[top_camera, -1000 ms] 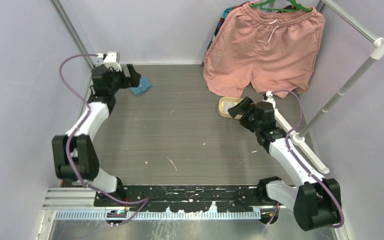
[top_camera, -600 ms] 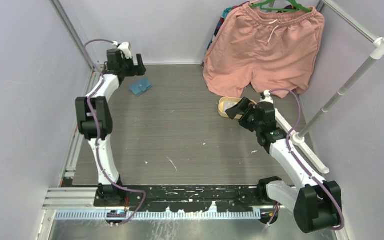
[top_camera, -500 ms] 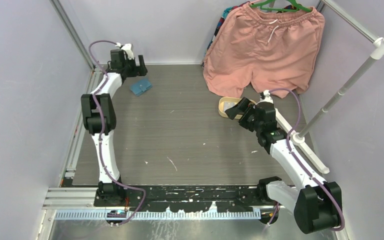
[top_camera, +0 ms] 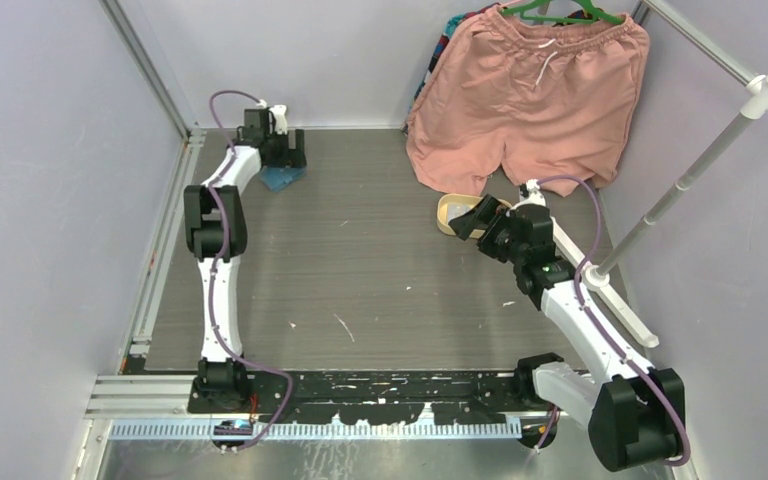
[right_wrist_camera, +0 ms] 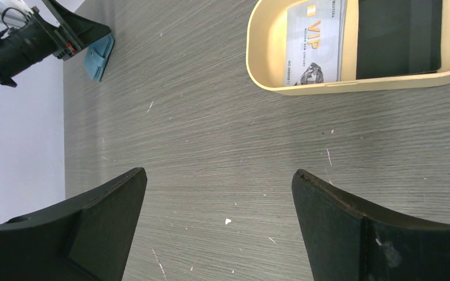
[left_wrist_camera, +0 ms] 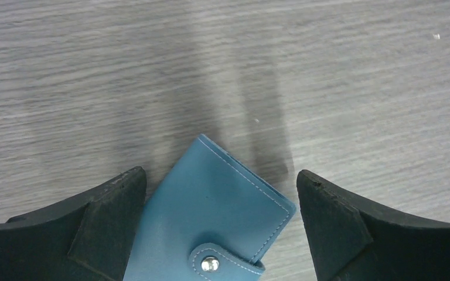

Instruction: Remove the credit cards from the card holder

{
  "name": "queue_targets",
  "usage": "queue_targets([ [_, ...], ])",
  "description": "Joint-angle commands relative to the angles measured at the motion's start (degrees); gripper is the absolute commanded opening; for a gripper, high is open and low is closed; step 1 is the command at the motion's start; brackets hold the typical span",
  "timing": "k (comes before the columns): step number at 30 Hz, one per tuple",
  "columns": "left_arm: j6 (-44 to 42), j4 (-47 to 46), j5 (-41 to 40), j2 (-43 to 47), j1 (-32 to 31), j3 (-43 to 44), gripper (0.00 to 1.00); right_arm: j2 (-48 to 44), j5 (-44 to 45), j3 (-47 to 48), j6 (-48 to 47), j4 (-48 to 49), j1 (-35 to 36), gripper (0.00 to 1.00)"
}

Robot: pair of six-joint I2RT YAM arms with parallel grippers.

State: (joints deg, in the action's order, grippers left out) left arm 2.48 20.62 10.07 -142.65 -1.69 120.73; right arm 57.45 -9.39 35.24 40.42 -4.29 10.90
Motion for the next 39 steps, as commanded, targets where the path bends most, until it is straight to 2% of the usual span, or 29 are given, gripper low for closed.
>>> queue_targets([
  [1, -2.21, 4.56, 3.99, 4.85, -0.71, -4.36, 0.99, 1.03, -1.25, 1.67, -0.90, 3.49, 0.12, 1.00],
  [5, -1.58, 2.59, 5.85, 10.95, -1.43, -14.84, 0.98, 1.68, -1.85, 2.40, -0.29, 3.65, 0.14, 1.00],
  [9, -1.39, 0.72, 1.68, 17.22, -2.87, -25.22, 0.97, 2.07, -2.30, 2.45, -0.26, 3.94, 0.08, 1.00],
  [16, 1.61, -2.61, 3.46, 27.36, -4.85, -37.66, 0.96, 3.30, -2.86, 2.85, 0.26, 3.95, 0.17, 1.00],
  [20, 1.76, -2.64, 3.03, 27.17, -5.77, -37.69, 0.96, 3.97, -4.09, 3.34, 0.94, 5.19, 0.13, 1.00],
  [26, 2.96, 0.45, -0.58, 24.16, -6.13, -33.02, 0.93, 3.34, -4.06, 2.97, 0.97, 5.61, 0.15, 1.00],
  [33, 9.47, -2.37, -7.50, 24.64, -6.24, -32.76, 0.94, 2.58, -3.95, 2.22, 0.47, 5.61, 0.11, 1.00],
  [39, 15.28, -4.23, -7.38, 24.91, -6.47, -31.96, 0.94, 2.31, -3.75, 2.29, 0.14, 5.53, 0.15, 1.00],
])
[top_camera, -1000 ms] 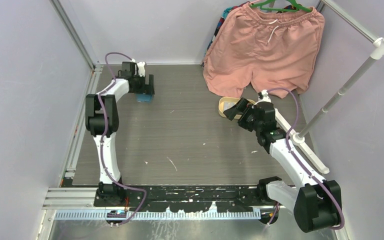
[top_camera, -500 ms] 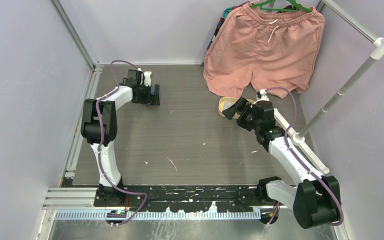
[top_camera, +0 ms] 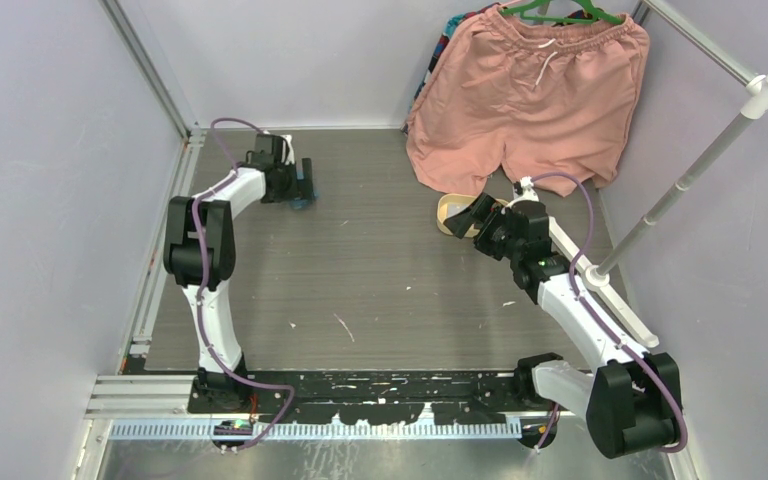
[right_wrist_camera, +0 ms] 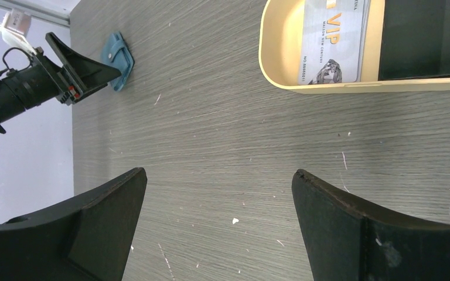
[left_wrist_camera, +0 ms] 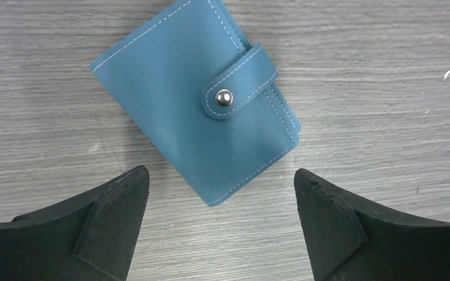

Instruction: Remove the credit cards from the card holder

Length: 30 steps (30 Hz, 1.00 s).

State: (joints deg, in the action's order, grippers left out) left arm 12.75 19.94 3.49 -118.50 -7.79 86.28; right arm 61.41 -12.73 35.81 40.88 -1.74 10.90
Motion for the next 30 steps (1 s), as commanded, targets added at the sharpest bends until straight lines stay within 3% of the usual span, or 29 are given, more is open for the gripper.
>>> queue_targets([
  [1, 5.84, -4.34, 0.26, 0.99, -0.45, 2.26, 0.94, -1.57, -0.37, 1.72, -0.34, 3.01, 0.14, 1.00],
  [4, 9.60, -6.81, 2.24, 1.67, -0.52, 1.28, 0.94, -1.15, -0.41, 1.74, -0.37, 3.22, 0.13, 1.00],
  [6, 12.10, -6.84, 0.16, 1.36, -0.86, 2.19, 0.99, -1.03, -0.36, 1.80, -0.37, 3.27, 0.13, 1.00],
  [10, 14.40, 4.87, -11.06, -3.78, -2.84, 11.23, 1.00, -1.44, -0.15, 1.77, -0.61, 3.03, 0.13, 1.00],
  [16, 18.25, 13.07, -15.75, -8.98, -3.85, 19.25, 1.00, -2.05, 0.10, 1.16, -0.75, 2.84, 0.15, 1.00],
  [21, 20.32, 14.25, -21.12, -8.59, -4.92, 18.35, 1.00, -2.16, 0.23, 0.85, -0.98, 2.81, 0.16, 1.00],
  [30, 20.26, 11.52, -21.38, -8.19, -4.95, 15.41, 1.00, -2.10, 1.06, 0.60, -0.74, 3.08, 0.16, 1.00],
])
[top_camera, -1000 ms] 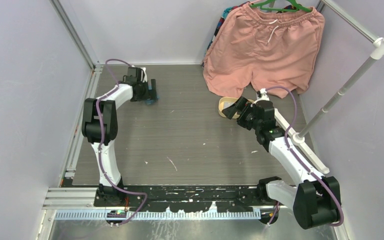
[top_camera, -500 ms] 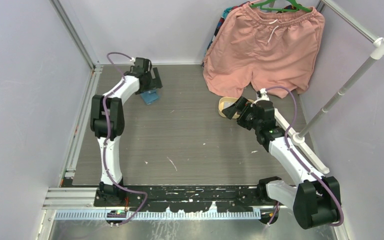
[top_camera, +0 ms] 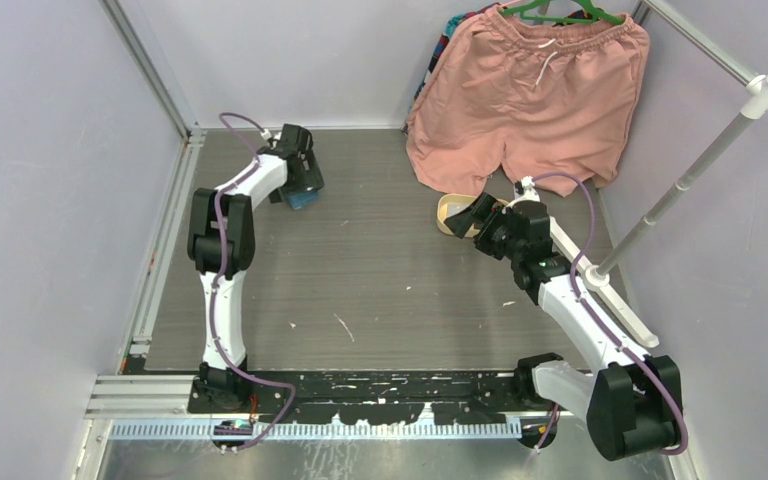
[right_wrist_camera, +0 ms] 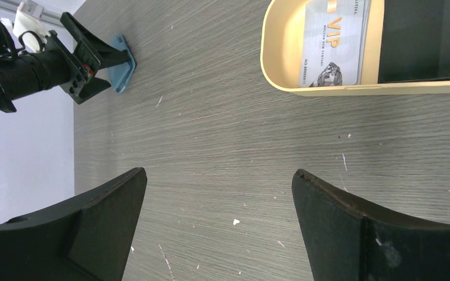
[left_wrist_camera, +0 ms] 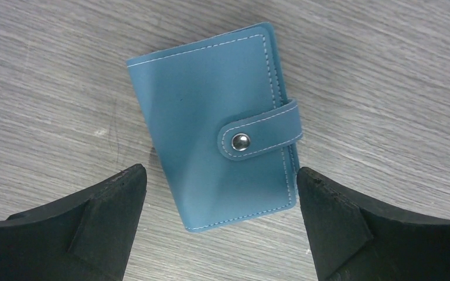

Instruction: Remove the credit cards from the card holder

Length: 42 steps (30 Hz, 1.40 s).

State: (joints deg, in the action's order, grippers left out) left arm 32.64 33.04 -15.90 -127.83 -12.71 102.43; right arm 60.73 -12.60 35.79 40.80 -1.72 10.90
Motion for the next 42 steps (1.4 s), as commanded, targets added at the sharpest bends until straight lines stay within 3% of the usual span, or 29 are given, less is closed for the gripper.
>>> queue_targets([
  [1, 0.19, -2.36, -2.20, 0.79, -0.08, -1.01, 1.00, -1.43, 1.03, 0.64, -0.49, 3.04, 0.24, 1.00],
  [6, 0.11, -3.92, -4.48, -0.93, 0.06, -1.45, 0.99, -1.62, 0.91, 1.06, -0.65, 2.37, 0.25, 1.00],
  [8, 0.12, -4.30, -4.05, -1.10, 0.12, -1.70, 0.95, -1.81, 0.96, 1.07, -0.61, 2.18, 0.25, 1.00],
  [16, 0.28, -9.33, -1.69, 2.44, 0.12, -9.96, 0.62, -1.93, 1.25, 0.87, -0.85, 2.07, 0.24, 1.00],
  [20, -0.47, -11.91, 1.15, 5.94, -0.07, -16.25, 0.52, -1.61, 1.56, 0.53, -0.89, 2.07, 0.26, 1.00],
  [27, -2.67, -16.03, 5.54, 14.95, -4.18, -29.92, 0.47, 0.45, 3.55, 0.78, -0.50, 0.79, 0.22, 1.00],
  [33, -6.65, -17.33, 11.02, 23.89, -9.55, -42.41, 0.38, 6.24, 14.31, 7.05, -1.08, -8.79, 0.18, 0.97],
  [42, -7.20, -20.43, 14.79, 38.38, -17.76, -56.59, 0.43, 20.44, 21.82, 23.32, -8.55, -15.62, 5.54, 0.92],
])
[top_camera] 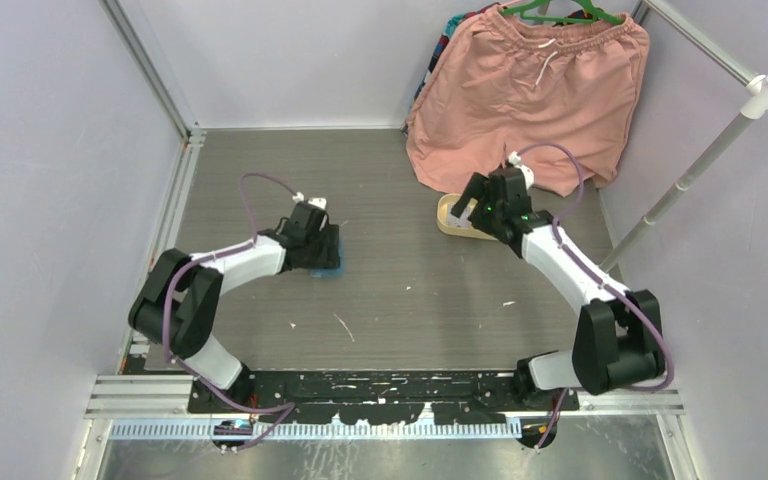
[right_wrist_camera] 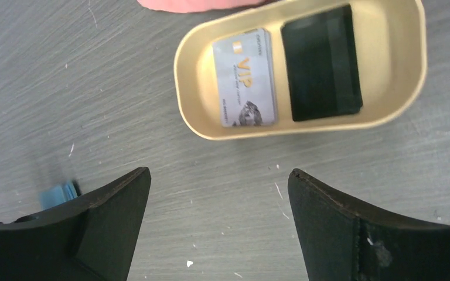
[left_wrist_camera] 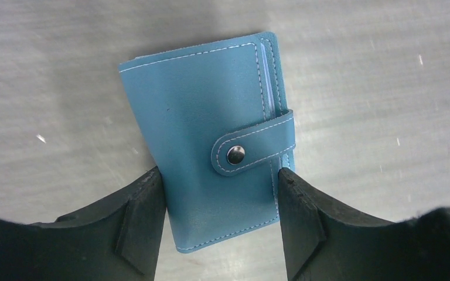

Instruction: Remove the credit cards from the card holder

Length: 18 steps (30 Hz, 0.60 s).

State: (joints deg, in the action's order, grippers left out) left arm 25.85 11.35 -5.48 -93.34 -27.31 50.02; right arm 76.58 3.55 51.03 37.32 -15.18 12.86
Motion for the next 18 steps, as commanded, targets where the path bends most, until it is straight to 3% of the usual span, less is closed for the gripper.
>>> queue_targets([
  [1, -0.17, 0.79, 4.86, 5.08, -4.10, -5.14, 0.45, 7.05, 6.59, 10.88, -6.97, -3.75, 4.67, 0.92],
  [4, 0.51, 0.08, 5.21, 8.05, -6.89, -7.43, 0.46, 16.13, 9.73, 20.54, -12.34, -11.49, 6.88, 0.86],
  [7, 1.56, -0.22, 5.21, 10.07, -10.01, -9.19, 0.48, 23.90, 9.42, 28.85, -13.29, -17.57, 7.09, 0.73],
  [14, 4.95, -3.12, 8.01, 15.69, -15.22, -13.47, 0.54, 29.25, 10.30, 34.76, -12.60, -15.81, 7.08, 0.62],
  [18, 4.91, -3.50, 9.02, 15.95, -16.53, -13.49, 0.55, 33.39, 7.92, 38.89, -12.52, -16.55, 7.09, 0.37],
])
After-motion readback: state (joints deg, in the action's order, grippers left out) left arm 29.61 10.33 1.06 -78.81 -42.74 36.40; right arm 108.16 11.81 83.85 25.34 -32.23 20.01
